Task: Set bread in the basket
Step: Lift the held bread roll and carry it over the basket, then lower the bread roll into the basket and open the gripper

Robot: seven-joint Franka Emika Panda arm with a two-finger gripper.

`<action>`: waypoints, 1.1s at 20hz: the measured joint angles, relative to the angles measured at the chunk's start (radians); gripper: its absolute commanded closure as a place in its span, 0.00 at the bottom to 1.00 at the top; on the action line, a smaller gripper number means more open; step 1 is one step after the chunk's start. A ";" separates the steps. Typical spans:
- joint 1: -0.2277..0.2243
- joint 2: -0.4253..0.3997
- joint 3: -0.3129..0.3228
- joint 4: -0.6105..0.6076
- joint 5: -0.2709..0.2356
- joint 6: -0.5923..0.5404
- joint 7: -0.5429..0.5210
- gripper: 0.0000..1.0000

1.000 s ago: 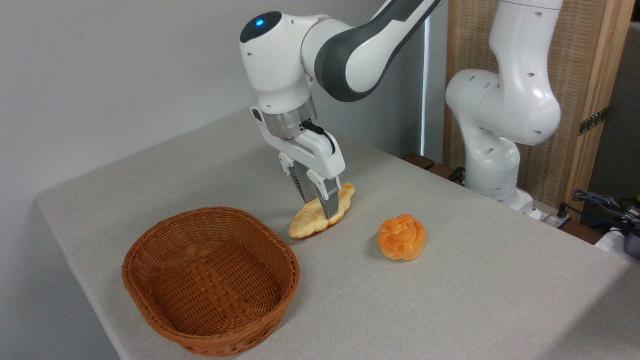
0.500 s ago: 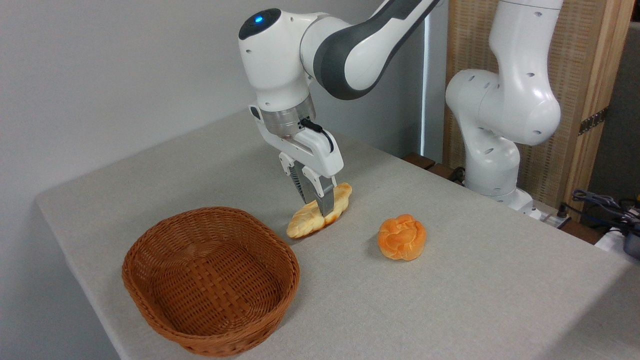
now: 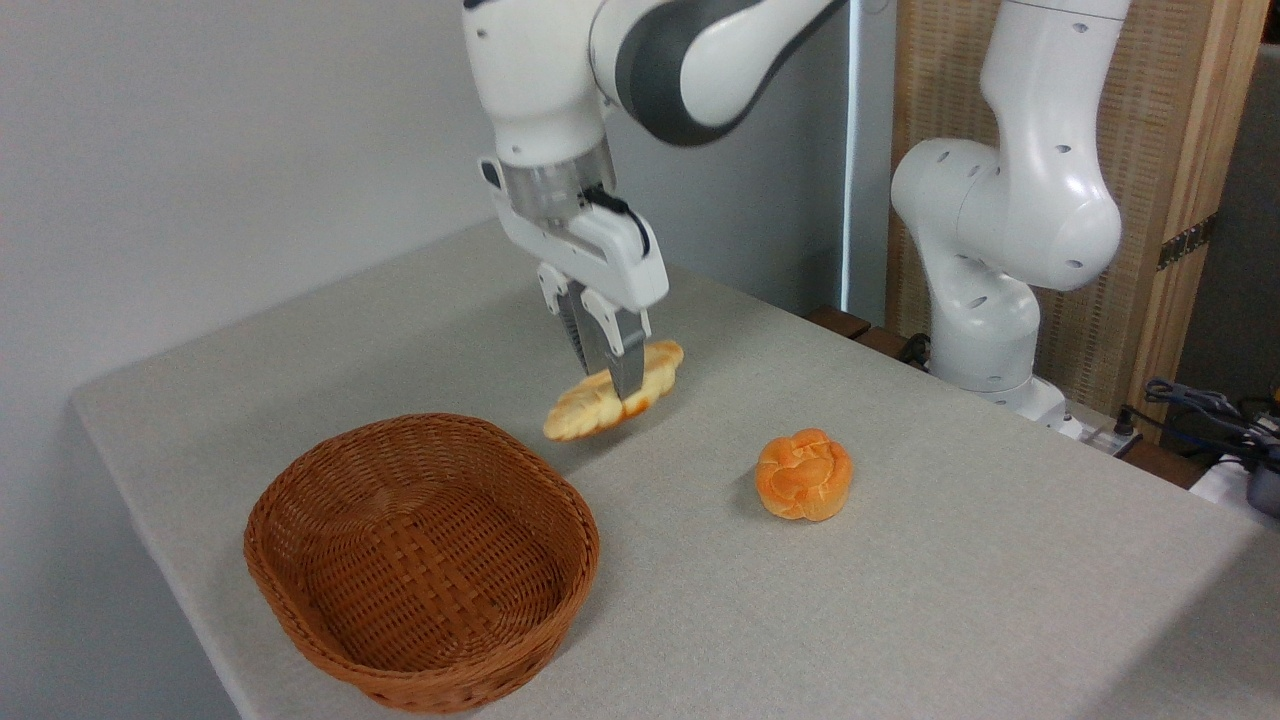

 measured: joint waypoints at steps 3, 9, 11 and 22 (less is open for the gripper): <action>0.000 -0.009 0.002 0.060 -0.003 -0.030 0.000 0.59; 0.005 -0.005 0.011 0.142 -0.022 0.080 0.000 0.51; 0.007 0.007 0.023 0.143 -0.024 0.161 0.000 0.51; 0.015 0.180 0.043 0.143 -0.025 0.454 0.000 0.28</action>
